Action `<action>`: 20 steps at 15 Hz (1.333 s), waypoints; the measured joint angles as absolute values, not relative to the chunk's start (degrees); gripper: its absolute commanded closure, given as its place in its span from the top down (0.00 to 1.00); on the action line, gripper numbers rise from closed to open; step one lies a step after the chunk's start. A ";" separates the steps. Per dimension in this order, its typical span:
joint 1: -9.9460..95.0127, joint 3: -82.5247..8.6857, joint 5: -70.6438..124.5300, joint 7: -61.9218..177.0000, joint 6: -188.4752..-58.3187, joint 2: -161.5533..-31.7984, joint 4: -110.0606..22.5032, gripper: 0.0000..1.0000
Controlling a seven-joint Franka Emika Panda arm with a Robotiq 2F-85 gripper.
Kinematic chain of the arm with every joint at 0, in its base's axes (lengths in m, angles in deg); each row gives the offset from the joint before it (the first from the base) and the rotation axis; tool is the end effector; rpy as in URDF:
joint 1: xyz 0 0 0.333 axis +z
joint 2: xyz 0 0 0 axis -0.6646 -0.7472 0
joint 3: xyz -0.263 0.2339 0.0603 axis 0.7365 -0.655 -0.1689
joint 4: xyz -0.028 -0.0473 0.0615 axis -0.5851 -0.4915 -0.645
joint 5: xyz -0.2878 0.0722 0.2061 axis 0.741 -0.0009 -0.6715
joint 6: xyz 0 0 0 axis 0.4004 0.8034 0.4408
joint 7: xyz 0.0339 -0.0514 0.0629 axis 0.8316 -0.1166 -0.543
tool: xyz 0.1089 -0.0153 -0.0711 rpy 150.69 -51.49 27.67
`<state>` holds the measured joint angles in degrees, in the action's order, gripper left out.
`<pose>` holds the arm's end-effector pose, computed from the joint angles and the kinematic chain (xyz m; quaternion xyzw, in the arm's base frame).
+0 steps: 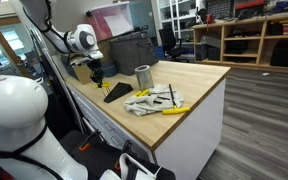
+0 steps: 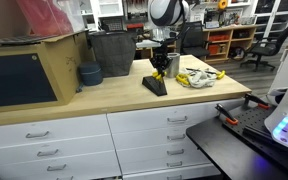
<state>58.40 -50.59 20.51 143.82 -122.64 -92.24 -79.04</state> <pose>0.4645 0.2322 0.3126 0.8318 -0.5514 -0.0589 0.0229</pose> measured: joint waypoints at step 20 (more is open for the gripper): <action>61.01 -50.63 33.27 160.66 -128.96 -90.99 -82.07 0.04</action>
